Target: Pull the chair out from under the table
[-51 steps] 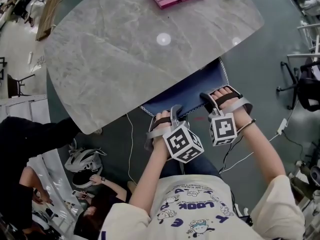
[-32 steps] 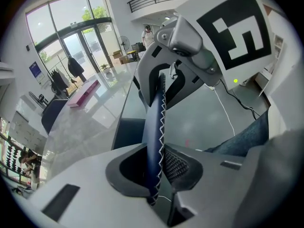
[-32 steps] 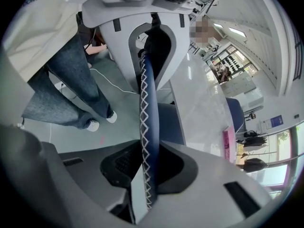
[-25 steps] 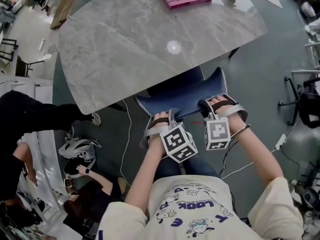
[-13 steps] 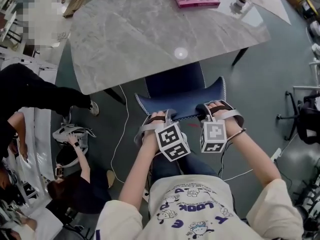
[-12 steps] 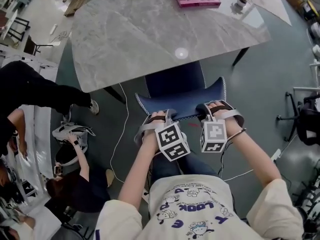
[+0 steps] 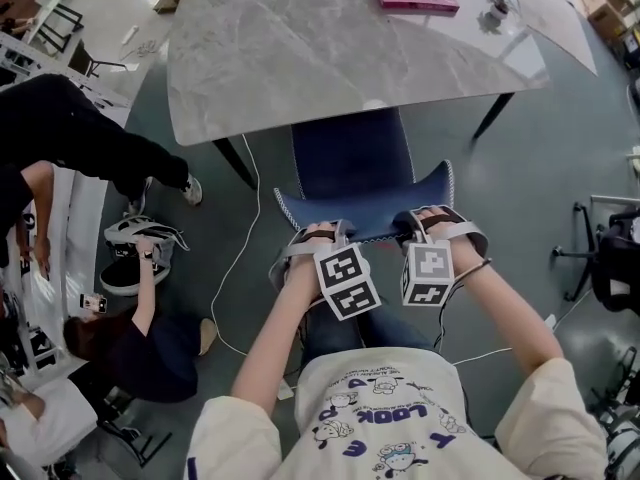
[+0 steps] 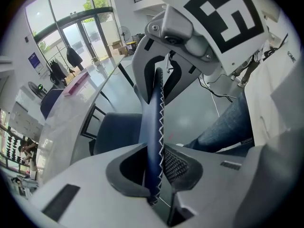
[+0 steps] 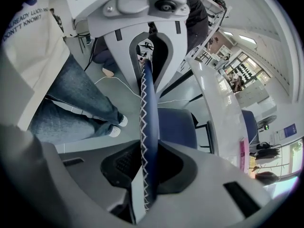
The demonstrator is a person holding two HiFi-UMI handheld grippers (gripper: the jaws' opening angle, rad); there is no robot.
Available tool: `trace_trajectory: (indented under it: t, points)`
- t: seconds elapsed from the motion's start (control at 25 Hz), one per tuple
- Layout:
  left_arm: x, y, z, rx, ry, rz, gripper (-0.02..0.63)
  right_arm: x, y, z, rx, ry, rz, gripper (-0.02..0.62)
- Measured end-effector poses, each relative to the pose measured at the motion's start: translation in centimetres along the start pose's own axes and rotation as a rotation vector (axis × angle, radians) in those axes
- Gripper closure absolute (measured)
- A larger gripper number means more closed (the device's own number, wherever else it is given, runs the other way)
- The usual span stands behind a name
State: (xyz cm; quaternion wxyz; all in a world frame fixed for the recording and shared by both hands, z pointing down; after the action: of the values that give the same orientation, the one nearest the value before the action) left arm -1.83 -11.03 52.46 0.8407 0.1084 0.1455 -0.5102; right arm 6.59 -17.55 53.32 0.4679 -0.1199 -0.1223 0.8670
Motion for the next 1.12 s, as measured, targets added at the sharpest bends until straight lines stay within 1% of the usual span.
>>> trace_trajectory:
  t: [0.4, 0.64, 0.96, 1.12]
  points:
    - [-2.4, 2.9, -0.8, 0.026, -0.013, -0.034, 0.526, 2.1, -2.5, -0.6, 0.029, 0.024, -0.043, 0.517]
    - [-3.5, 4.5, -1.2, 0.043, -0.008, -0.04, 0.526, 3.1, -4.2, -0.9, 0.037, 0.028, -0.04, 0.517]
    - [-4.3, 7.2, -2.1, 0.03, -0.014, -0.021, 0.525, 3.9, -6.7, -2.2, 0.047, 0.03, -0.045, 0.517]
    - [-5.3, 8.8, -2.3, 0.027, -0.013, -0.028, 0.525, 4.8, -8.2, -2.5, 0.055, 0.039, -0.05, 0.517]
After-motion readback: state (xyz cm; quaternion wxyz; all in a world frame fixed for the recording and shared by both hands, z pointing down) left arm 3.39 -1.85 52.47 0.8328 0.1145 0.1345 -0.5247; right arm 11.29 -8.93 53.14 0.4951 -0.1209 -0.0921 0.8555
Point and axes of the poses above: the fingertips, and each gripper's own axes: z forward along the fingers, y to its right, x out of its top, the point moved 9 cm from there along -z, backward along the fingers, and after that the axes turned 15 degrees about -z, right-handed, at the moved point
